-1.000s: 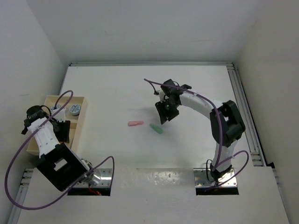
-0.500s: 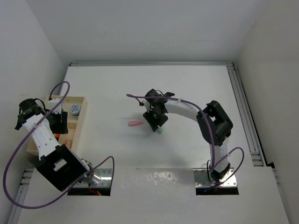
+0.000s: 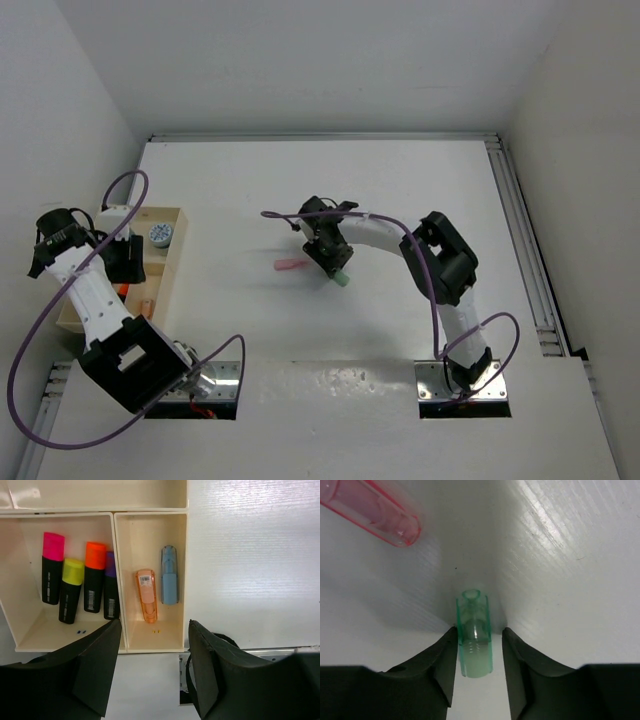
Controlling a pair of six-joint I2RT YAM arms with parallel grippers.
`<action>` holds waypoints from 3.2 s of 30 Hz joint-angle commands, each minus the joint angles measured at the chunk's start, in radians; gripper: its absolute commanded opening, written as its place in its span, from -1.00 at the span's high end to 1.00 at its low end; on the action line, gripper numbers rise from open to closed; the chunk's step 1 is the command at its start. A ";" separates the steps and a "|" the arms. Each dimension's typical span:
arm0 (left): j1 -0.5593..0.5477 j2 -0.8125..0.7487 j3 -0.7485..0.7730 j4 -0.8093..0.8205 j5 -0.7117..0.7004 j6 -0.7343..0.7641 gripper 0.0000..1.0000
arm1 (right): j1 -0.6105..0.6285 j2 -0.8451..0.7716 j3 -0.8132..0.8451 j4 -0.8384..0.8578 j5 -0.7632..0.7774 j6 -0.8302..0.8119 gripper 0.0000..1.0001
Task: Sort the stationery into containers
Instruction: Pick up the pen from the center of the board, then place the pen in the storage box.
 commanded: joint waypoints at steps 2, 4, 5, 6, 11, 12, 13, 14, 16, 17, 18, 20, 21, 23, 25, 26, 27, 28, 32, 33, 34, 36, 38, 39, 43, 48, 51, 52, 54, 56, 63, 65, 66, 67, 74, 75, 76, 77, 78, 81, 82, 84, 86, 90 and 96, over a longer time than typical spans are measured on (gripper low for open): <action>0.007 -0.028 0.043 -0.016 0.053 0.002 -0.25 | 0.005 0.019 0.035 0.010 0.018 -0.029 0.34; 0.014 -0.034 0.069 -0.047 0.134 0.037 -0.25 | -0.003 0.011 0.054 -0.006 0.011 -0.023 0.65; 0.016 -0.038 0.083 -0.076 0.196 0.078 -0.24 | -0.010 -0.007 0.071 -0.033 -0.039 0.007 0.73; 0.017 -0.049 0.096 -0.105 0.349 0.112 -0.24 | -0.045 -0.021 0.109 -0.045 -0.091 0.026 0.82; -0.090 -0.107 0.090 -0.002 0.740 0.001 -0.32 | -0.193 -0.087 0.328 -0.032 -0.395 0.314 1.00; -0.125 -0.136 0.068 0.087 0.746 -0.095 -0.32 | -0.207 -0.090 0.360 -0.027 -0.432 0.368 1.00; -0.217 -0.153 0.048 0.266 0.740 -0.271 -0.32 | -0.217 -0.096 0.386 -0.021 -0.445 0.471 1.00; -0.274 -0.178 0.006 0.359 0.688 -0.361 -0.26 | -0.237 -0.122 0.391 0.034 -0.455 0.532 1.00; -0.438 -0.198 -0.036 0.587 0.621 -0.578 -0.24 | -0.248 -0.159 0.353 0.118 -0.457 0.680 1.00; -0.498 -0.200 -0.047 0.635 0.548 -0.616 -0.24 | -0.248 -0.174 0.338 0.169 -0.453 0.716 1.00; -0.615 -0.180 -0.044 0.681 0.510 -0.683 -0.25 | -0.245 -0.185 0.341 0.177 -0.445 0.754 1.00; -0.725 -0.108 -0.004 0.679 0.417 -0.696 -0.25 | -0.233 -0.188 0.367 0.172 -0.442 0.787 1.00; -0.784 -0.092 -0.003 0.703 0.416 -0.711 -0.26 | -0.228 -0.197 0.371 0.174 -0.434 0.808 1.00; -0.819 -0.059 0.011 0.731 0.400 -0.745 -0.26 | -0.216 -0.208 0.374 0.177 -0.425 0.824 1.00; -0.843 -0.029 0.031 0.731 0.383 -0.760 -0.26 | -0.199 -0.222 0.362 0.191 -0.404 0.836 1.00; -0.854 -0.008 0.034 0.743 0.386 -0.777 -0.26 | -0.191 -0.231 0.350 0.198 -0.394 0.842 1.00; -0.875 0.001 0.034 0.775 0.395 -0.815 -0.26 | -0.185 -0.236 0.338 0.226 -0.384 0.854 1.00; -0.888 0.010 0.036 0.789 0.404 -0.832 -0.26 | -0.173 -0.249 0.310 0.238 -0.365 0.860 1.00; -0.922 0.064 0.056 0.824 0.381 -0.879 -0.27 | -0.136 -0.263 0.305 0.258 -0.315 0.859 1.00; -0.922 0.073 0.066 0.820 0.375 -0.882 -0.27 | -0.127 -0.266 0.307 0.255 -0.299 0.842 1.00; -0.923 0.081 0.082 0.820 0.369 -0.880 -0.26 | -0.113 -0.268 0.312 0.254 -0.282 0.836 1.00; -0.932 0.106 0.094 0.820 0.364 -0.877 -0.25 | -0.102 -0.269 0.319 0.238 -0.232 0.824 1.00; -0.941 0.126 0.097 0.827 0.370 -0.882 -0.24 | -0.087 -0.269 0.328 0.231 -0.187 0.821 1.00; -0.945 0.130 0.097 0.829 0.370 -0.885 -0.24 | -0.084 -0.269 0.331 0.227 -0.176 0.821 1.00; -0.957 0.153 0.093 0.829 0.370 -0.886 -0.24 | -0.076 -0.266 0.345 0.234 -0.167 0.831 1.00; -0.957 0.162 0.073 0.849 0.384 -0.914 -0.24 | -0.073 -0.266 0.341 0.244 -0.178 0.848 1.00; -0.957 0.162 0.062 0.844 0.387 -0.911 -0.08 | -0.073 -0.265 0.335 0.255 -0.201 0.867 1.00; -0.957 0.162 0.059 0.841 0.386 -0.908 -0.03 | -0.070 -0.266 0.333 0.258 -0.205 0.870 1.00; -0.957 0.156 0.044 0.841 0.383 -0.906 0.04 | -0.070 -0.265 0.332 0.270 -0.218 0.882 1.00; -0.958 0.152 0.030 0.841 0.377 -0.908 0.08 | -0.072 -0.263 0.328 0.290 -0.245 0.893 1.00; -0.955 0.142 0.002 0.849 0.383 -0.909 0.11 | -0.072 -0.266 0.295 0.345 -0.317 0.931 1.00; -0.955 0.146 0.001 0.849 0.387 -0.908 0.21 | -0.069 -0.263 0.287 0.364 -0.342 0.939 1.00; -0.955 0.147 0.002 0.850 0.384 -0.909 0.27 | -0.066 -0.265 0.289 0.370 -0.350 0.934 1.00; -0.954 0.149 0.002 0.850 0.386 -0.908 0.35 | -0.066 -0.263 0.286 0.378 -0.360 0.934 1.00; -0.839 0.149 0.019 0.751 0.375 -0.871 1.00 | -0.101 -0.286 0.243 0.387 -0.423 0.899 -0.19; -0.816 0.152 0.028 0.719 0.377 -0.850 1.00 | -0.113 -0.294 0.220 0.390 -0.435 0.879 -0.21; -0.767 0.162 0.057 0.623 0.370 -0.778 1.00 | -0.142 -0.309 0.204 0.390 -0.467 0.867 -0.22; -0.754 0.170 0.080 0.560 0.366 -0.777 1.00 | -0.159 -0.320 0.189 0.399 -0.495 0.851 -0.22; -0.706 0.181 0.108 0.495 0.358 -0.677 1.00 | -0.179 -0.326 0.169 0.410 -0.527 0.821 -0.21; -0.583 0.216 0.221 0.239 0.297 -0.428 1.00 | -0.257 -0.343 0.105 0.340 -0.563 0.699 -0.12; -0.523 0.213 0.258 0.181 0.253 -0.368 1.00 | -0.266 -0.349 0.094 0.314 -0.563 0.646 -0.11; -0.465 0.196 0.271 0.079 0.191 -0.265 1.00 | -0.274 -0.351 0.094 0.204 -0.529 0.457 -0.07; -0.370 0.159 0.268 -0.008 0.118 -0.170 1.00 | -0.267 -0.328 0.111 0.119 -0.496 0.285 -0.06; -0.215 0.077 0.219 -0.113 -0.005 -0.040 1.00 | -0.260 -0.265 0.144 -0.002 -0.439 0.123 -0.03; -0.072 -0.011 0.070 -0.150 -0.100 0.063 1.00 | -0.248 -0.158 0.190 -0.055 -0.423 0.003 0.03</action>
